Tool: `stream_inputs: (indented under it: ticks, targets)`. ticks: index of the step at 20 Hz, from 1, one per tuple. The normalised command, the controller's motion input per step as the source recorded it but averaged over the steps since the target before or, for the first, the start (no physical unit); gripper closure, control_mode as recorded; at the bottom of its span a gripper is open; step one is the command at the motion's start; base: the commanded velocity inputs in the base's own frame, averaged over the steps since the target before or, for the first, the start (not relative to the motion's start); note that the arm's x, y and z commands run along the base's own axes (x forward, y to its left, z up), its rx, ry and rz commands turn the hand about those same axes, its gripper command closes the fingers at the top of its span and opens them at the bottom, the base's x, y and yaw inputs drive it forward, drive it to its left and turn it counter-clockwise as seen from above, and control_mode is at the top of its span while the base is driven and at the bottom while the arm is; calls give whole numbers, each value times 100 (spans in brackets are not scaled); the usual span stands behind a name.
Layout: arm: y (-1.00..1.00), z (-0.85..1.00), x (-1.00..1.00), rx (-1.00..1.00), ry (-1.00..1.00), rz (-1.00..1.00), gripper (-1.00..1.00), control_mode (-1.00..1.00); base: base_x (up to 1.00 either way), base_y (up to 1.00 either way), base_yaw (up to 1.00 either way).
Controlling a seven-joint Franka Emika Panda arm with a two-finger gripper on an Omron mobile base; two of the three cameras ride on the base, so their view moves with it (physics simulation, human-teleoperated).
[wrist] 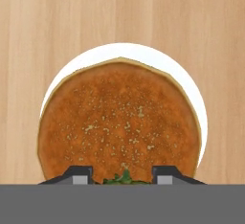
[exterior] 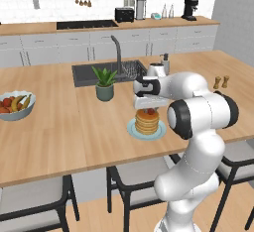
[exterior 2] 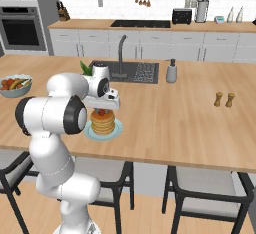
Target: Take the strawberry from the fridge and place it on top of the pancake, located on the dining counter.
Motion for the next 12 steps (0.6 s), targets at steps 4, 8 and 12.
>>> stream_inputs:
  ticks: [4,8,12]
  targets:
    - [0,-1,0,0,0,0,-100,-100,0,0,0]
    - [0,0,0,0,0,0,-100,-100,0,0,0]
    - [0,0,0,0,0,0,-100,-100,0,0,0]
